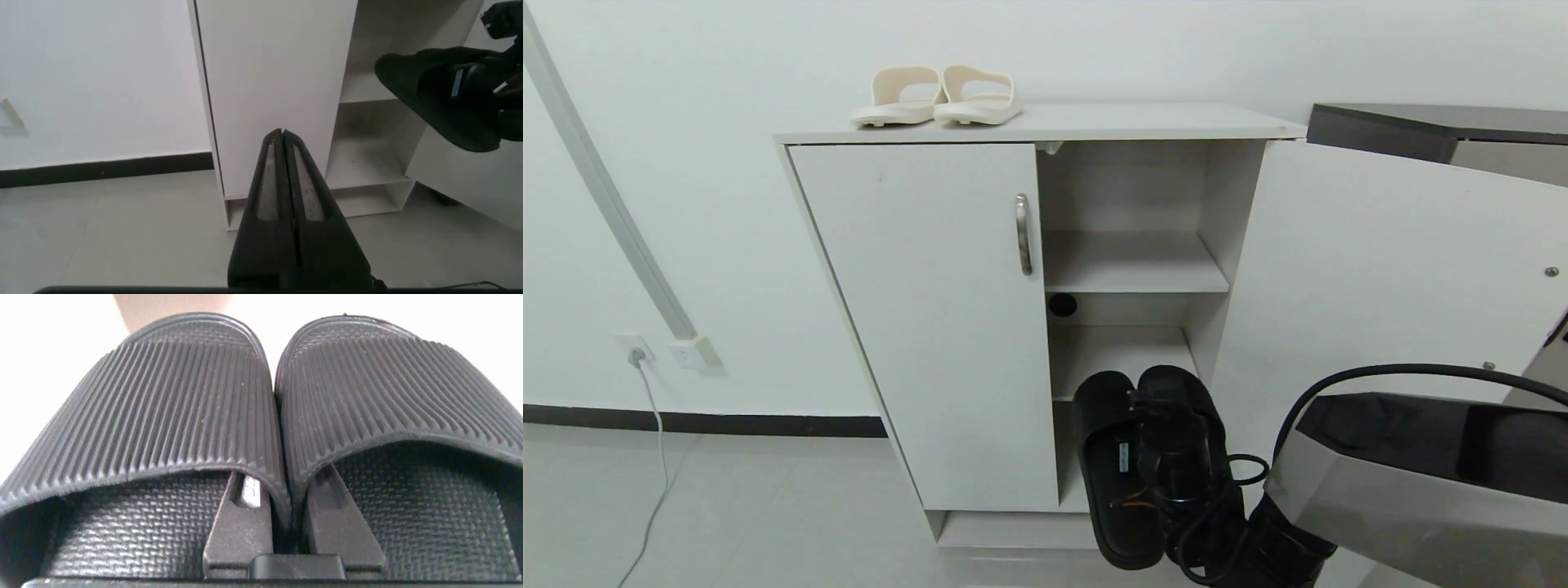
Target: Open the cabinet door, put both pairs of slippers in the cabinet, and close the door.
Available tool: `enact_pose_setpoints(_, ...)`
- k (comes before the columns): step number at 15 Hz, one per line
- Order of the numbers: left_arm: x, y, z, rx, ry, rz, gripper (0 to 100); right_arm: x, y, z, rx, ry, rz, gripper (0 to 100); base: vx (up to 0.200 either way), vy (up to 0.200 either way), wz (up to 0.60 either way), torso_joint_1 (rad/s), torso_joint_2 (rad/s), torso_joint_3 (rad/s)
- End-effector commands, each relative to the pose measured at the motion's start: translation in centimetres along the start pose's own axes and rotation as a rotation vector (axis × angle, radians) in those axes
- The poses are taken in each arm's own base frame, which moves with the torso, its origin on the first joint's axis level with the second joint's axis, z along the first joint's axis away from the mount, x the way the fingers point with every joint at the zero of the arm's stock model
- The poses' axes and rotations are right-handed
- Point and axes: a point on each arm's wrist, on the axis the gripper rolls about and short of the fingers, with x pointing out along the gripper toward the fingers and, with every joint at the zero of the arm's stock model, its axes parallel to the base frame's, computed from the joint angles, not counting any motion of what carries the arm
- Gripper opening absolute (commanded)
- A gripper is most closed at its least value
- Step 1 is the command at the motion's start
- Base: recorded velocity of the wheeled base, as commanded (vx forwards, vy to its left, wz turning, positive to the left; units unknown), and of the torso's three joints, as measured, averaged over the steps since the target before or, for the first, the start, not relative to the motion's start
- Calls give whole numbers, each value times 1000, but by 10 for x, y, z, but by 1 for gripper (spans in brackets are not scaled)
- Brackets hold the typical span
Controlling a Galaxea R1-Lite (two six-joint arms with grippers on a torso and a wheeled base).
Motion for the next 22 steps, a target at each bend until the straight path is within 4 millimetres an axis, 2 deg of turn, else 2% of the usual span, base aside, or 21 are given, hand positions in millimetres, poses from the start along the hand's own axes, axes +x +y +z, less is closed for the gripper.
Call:
enact_pose_setpoints(1, 0, 0, 0, 0, 0, 0, 0, 3, 3, -12, -15, 17, 1, 0, 0, 0, 0, 0, 0, 0)
enact_pose_setpoints(6, 0, 0, 0, 0, 2, 0, 0, 6, 4, -23, -25, 36, -2, 0, 0, 0, 0, 0, 1, -18)
enact_pose_setpoints(11, 0, 0, 0, -1, 0, 0, 0, 6, 4, -24, -23, 37, -2, 0, 0, 0, 0, 4, 1, -172)
enact_pose_setpoints(17, 0, 0, 0, -3, 2, 1, 0, 12, 4, -37, -7, 0, -13, 0, 0, 0, 0, 4, 1, -170)
enact_pose_setpoints(20, 0, 0, 0, -3, 0, 1, 0, 11, 5, -27, -4, -93, 0, 0, 0, 0, 0, 0, 0, 0)
enact_pose_setpoints(22, 0, 0, 0, -3, 0, 1, 0, 11, 4, -27, -2, -96, -2, 0, 0, 0, 0, 0, 0, 0)
